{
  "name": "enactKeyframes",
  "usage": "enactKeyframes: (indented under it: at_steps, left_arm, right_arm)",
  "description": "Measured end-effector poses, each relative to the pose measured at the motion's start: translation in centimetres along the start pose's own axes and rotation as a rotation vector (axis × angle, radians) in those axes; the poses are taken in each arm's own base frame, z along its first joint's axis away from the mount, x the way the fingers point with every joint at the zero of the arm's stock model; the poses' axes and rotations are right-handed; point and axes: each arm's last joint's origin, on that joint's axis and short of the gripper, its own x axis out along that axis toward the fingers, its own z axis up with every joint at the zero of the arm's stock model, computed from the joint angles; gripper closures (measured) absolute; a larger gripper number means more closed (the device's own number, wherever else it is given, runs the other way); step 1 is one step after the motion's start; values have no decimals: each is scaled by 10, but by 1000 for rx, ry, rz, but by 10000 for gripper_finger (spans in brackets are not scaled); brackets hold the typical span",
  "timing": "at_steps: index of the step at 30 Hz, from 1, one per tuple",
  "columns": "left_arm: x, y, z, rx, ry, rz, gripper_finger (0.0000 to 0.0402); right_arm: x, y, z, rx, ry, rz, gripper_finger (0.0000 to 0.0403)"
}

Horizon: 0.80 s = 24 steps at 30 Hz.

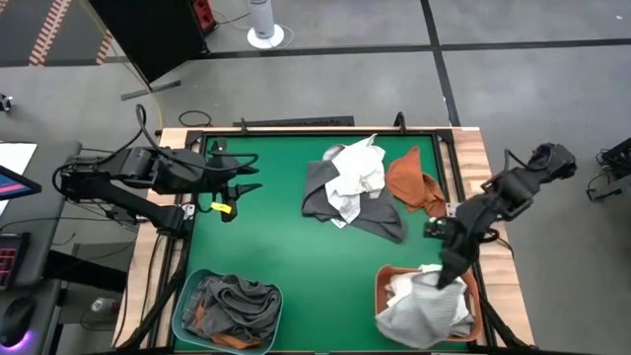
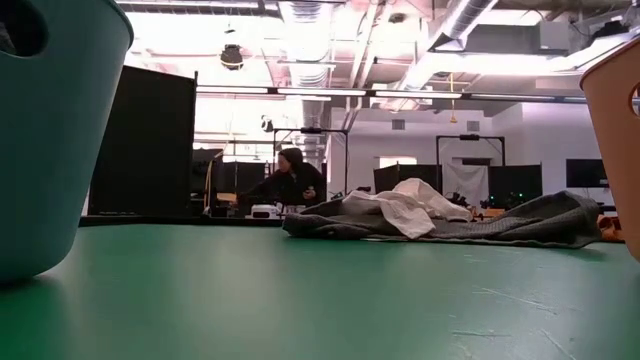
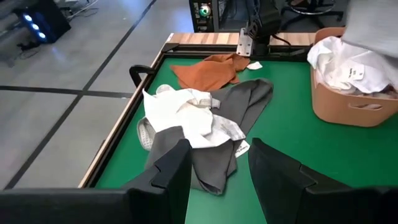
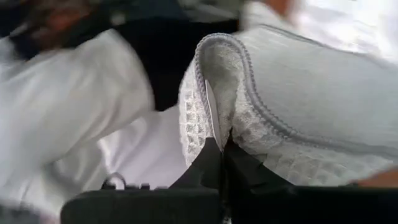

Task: Sort towels by color in basket
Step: Put the bottom light gray towel into the orange bin

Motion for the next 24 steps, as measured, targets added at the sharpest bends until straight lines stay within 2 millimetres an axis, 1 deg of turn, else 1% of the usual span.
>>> enactKeyframes:
  at_steps: [2,5,8,13,18,20,22,23,24]
  left_arm:
    - [0,0,0,0,0,0,251]
    - [0,0,0,-1,-2,1,251]
    - [0,0,0,-2,-3,11,251]
    - [0,1,0,-4,-4,25,251]
    - [1,3,0,-29,-3,41,251]
    - [1,4,0,-39,-3,49,251]
    - [2,6,1,-48,-4,58,251]
    - [2,7,1,-52,-6,63,251]
    - [3,8,1,-56,-8,68,251]
  right_arm:
    - [-6,-13,-6,94,0,-104,378]
    - [-12,-36,-11,226,-25,-324,377]
    - [-17,-50,-13,269,-78,-467,371]
    - [-16,-49,-12,223,-89,-464,377]
    - [-11,-48,-11,275,-64,-488,378]
    - [-8,-53,-12,337,-6,-583,378]
    - [-6,-60,-12,415,10,-734,378]
    - [-3,-62,-10,426,5,-774,378]
    - [1,-62,-9,419,-2,-777,376]
